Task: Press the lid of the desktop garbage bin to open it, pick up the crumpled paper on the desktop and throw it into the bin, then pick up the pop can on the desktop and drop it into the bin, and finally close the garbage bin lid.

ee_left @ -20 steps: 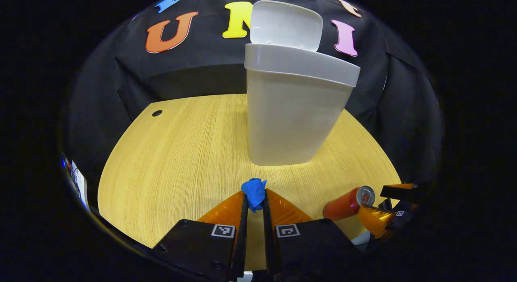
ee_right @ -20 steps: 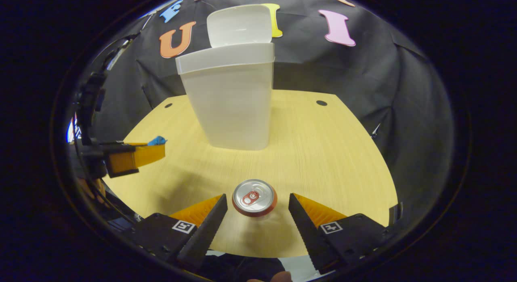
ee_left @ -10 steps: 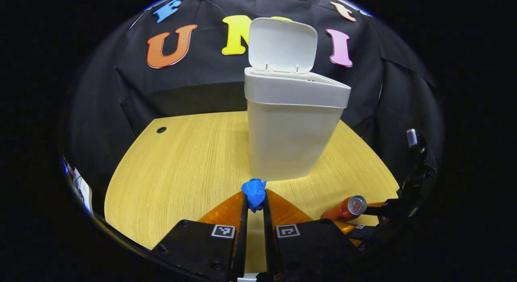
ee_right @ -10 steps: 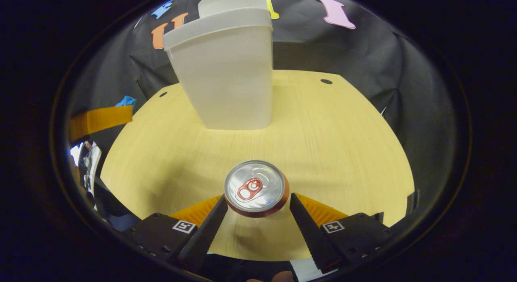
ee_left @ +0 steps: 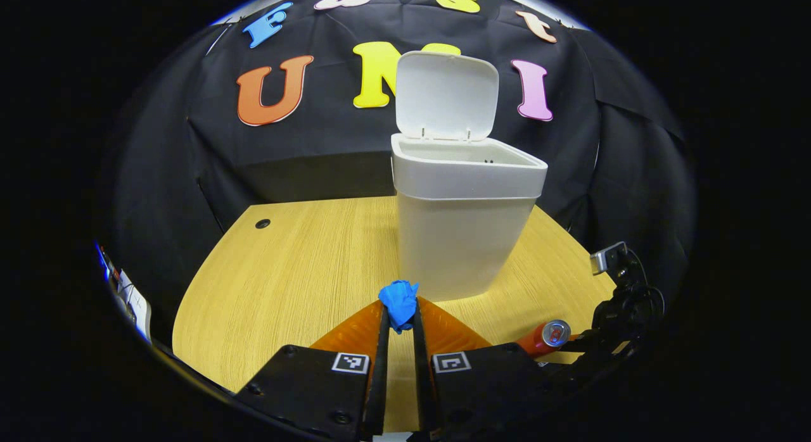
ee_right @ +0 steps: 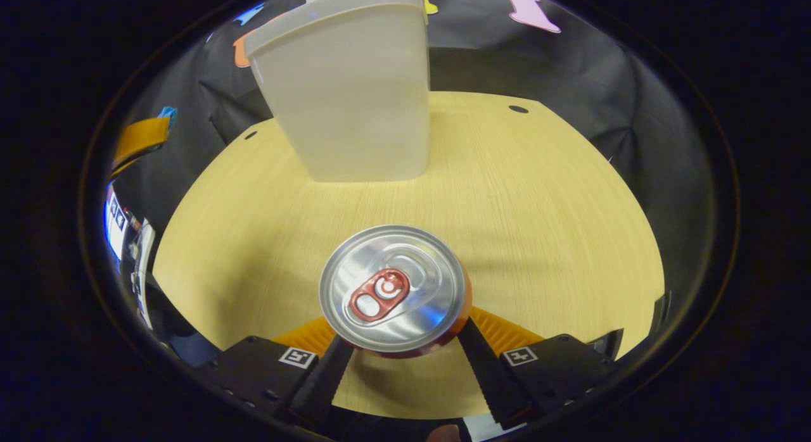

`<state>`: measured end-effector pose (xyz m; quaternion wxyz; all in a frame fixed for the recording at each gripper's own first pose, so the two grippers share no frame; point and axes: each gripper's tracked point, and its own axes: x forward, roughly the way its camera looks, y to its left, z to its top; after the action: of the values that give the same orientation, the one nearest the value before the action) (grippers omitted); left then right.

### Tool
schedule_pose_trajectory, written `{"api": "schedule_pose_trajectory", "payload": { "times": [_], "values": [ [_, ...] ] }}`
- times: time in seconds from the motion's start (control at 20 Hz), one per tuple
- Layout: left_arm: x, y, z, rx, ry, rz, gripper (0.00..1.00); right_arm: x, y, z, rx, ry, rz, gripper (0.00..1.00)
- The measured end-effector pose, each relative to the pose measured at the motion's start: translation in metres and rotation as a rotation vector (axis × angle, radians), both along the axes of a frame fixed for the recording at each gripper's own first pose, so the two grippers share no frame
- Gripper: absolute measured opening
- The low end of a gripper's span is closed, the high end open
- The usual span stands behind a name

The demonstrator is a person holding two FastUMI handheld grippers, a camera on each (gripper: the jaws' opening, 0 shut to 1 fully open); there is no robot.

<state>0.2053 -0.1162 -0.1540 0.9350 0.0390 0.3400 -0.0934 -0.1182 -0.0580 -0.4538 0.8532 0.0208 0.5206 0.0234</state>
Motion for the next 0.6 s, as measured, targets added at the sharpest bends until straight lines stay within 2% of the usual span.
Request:
{"api": "schedule_pose_trajectory", "payload": {
  "times": [0.1, 0.4, 0.6],
  "values": [
    [0.004, 0.000, 0.007, -0.005, -0.020, 0.004, 0.23, 0.001, -0.001, 0.001, -0.004, -0.001, 0.001, 0.83],
    [0.026, -0.003, 0.037, -0.024, -0.099, 0.030, 0.23, 0.016, -0.006, 0.027, -0.016, -0.041, 0.018, 0.82],
    [0.060, -0.012, 0.087, -0.073, -0.204, 0.060, 0.23, 0.034, -0.015, 0.064, -0.007, -0.069, 0.009, 0.82]
  ]
}}
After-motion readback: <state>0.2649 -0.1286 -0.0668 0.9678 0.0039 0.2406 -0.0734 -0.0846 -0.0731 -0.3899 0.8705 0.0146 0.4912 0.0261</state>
